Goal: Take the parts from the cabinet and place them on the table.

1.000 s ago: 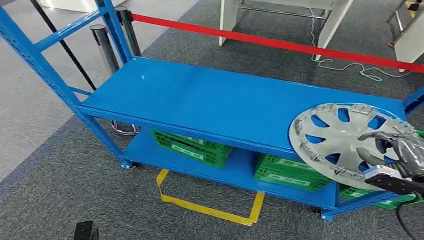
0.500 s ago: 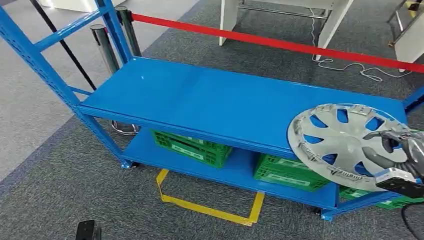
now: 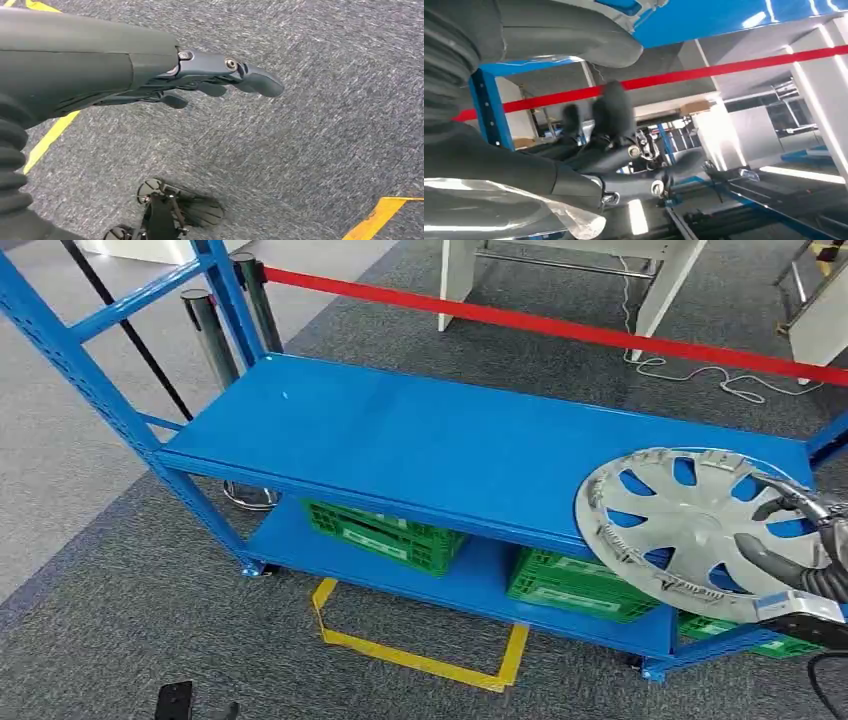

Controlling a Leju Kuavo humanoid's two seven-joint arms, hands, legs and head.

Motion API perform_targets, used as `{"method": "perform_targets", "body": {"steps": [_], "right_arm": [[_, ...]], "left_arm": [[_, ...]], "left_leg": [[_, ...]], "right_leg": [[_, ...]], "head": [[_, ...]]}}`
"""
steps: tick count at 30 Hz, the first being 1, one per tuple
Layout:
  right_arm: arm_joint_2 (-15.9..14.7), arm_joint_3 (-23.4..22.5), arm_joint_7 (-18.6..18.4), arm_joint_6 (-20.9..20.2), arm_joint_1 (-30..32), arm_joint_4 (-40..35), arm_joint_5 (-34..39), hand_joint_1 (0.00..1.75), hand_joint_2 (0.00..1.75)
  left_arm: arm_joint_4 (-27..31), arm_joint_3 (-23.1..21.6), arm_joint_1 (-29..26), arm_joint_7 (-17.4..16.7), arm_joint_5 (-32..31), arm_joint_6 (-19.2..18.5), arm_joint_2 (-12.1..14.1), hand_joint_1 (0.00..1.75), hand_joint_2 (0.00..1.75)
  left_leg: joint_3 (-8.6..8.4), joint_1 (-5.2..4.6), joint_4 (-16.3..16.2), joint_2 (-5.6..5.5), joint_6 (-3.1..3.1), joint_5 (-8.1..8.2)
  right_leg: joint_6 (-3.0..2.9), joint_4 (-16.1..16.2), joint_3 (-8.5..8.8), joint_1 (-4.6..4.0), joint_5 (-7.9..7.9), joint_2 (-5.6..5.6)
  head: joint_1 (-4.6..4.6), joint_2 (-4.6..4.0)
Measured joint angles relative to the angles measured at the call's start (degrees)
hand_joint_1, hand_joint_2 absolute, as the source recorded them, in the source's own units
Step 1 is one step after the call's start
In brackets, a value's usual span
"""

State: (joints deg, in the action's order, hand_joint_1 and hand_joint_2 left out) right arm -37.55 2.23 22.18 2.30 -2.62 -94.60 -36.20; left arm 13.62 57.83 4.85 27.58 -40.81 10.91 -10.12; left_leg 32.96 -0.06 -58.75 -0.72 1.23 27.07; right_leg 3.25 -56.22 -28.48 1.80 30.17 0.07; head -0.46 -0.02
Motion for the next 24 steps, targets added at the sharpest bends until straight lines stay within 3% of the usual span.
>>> {"method": "perform_targets", "body": {"steps": [2,3,18,24], "right_arm": [[0.02,-0.20,0.02,0.09,0.44,-0.65,-0.07,0.00,1.75],[0.04,-0.26,0.02,0.15,0.68,-0.96,-0.13,0.00,0.00],[3.04,-1.29,-0.11,4.72,6.54,-5.14,-1.88,0.00,0.00],[7.92,-1.31,0.00,10.21,11.10,-7.74,-4.55,0.00,0.00]], "left_arm": [[0.00,0.02,0.01,0.00,0.00,-0.04,0.00,0.00,1.75],[0.00,0.02,0.00,0.00,0.00,-0.07,0.00,0.00,1.75],[0.00,0.44,-0.30,0.00,0.02,-0.28,0.00,0.00,1.75],[0.00,0.77,-0.46,0.00,0.15,-0.02,0.02,0.00,1.75]], "left_leg": [[0.00,0.00,0.00,0.00,0.00,0.00],[0.00,0.00,0.00,-0.01,0.00,0.00],[-0.01,0.02,0.01,-0.01,0.00,0.00],[0.00,0.05,0.02,-0.01,-0.02,0.01]], "right_leg": [[0.00,0.00,0.00,0.00,0.00,-0.01],[0.00,0.00,0.00,0.00,0.00,-0.02],[-0.01,0.01,-0.12,0.00,0.01,-0.02],[-0.03,0.01,-0.31,-0.02,0.04,-0.02]], "head": [[0.02,0.00],[0.02,0.00],[0.04,0.00],[0.07,0.00]]}}
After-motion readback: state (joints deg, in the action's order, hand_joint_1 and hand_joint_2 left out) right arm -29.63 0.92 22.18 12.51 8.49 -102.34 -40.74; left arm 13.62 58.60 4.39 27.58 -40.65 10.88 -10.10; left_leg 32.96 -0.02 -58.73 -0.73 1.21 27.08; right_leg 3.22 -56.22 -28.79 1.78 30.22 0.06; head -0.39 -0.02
